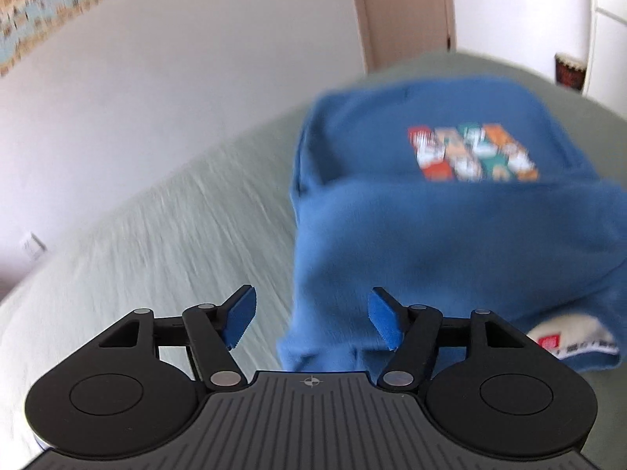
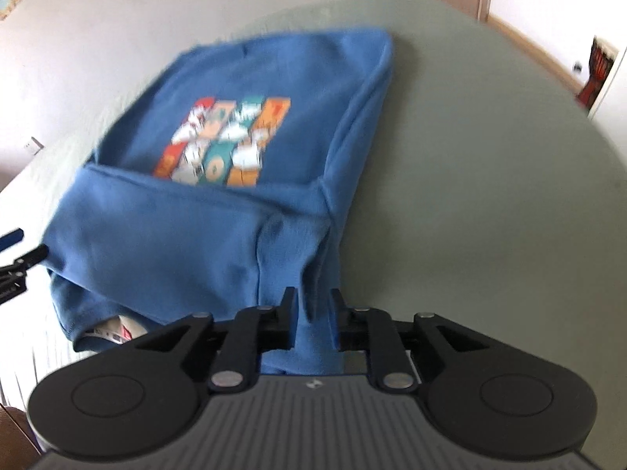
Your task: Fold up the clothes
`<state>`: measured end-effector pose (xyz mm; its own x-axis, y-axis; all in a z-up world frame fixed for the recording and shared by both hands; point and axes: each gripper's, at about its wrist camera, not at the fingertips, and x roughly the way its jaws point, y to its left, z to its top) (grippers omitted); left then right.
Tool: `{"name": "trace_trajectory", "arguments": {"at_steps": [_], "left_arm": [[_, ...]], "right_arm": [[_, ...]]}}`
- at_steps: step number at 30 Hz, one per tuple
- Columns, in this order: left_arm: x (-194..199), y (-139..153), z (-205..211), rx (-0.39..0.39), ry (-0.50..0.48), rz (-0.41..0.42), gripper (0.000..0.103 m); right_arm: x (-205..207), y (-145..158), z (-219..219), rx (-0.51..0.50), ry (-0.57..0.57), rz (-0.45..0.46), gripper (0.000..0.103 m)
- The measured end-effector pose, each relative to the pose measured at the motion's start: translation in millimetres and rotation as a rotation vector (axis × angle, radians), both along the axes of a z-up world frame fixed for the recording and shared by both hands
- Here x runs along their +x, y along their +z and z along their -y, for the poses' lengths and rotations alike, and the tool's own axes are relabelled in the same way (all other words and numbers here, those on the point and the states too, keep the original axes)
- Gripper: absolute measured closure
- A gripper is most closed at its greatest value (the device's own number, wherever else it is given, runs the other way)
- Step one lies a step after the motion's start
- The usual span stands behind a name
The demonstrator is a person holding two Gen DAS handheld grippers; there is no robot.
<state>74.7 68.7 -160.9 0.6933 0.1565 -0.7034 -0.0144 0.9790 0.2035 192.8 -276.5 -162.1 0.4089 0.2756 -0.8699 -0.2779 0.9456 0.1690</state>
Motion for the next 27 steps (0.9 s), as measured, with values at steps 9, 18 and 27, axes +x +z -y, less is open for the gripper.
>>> {"name": "trace_trajectory", "arguments": {"at_steps": [9,18,27], "left_arm": [[36.7,-8.4,6.7,-0.016,-0.058,-0.005,0.040],[38.2,-63.6,-11.6,-0.099,-0.060,-0.093,0.029],[2.2,-16.6,-11.8,-0.065,-0.076,-0.020,0.025]], "right_arm": [[15.7,-15.1,-41.0,-0.044,0.078,0.013,0.087],[23.3,-55.7,-30.5,-0.079,0.057,-0.044,0.090],[12.8,-28.9,-22.5,-0.040,0.062,-0.003,0.090]]}}
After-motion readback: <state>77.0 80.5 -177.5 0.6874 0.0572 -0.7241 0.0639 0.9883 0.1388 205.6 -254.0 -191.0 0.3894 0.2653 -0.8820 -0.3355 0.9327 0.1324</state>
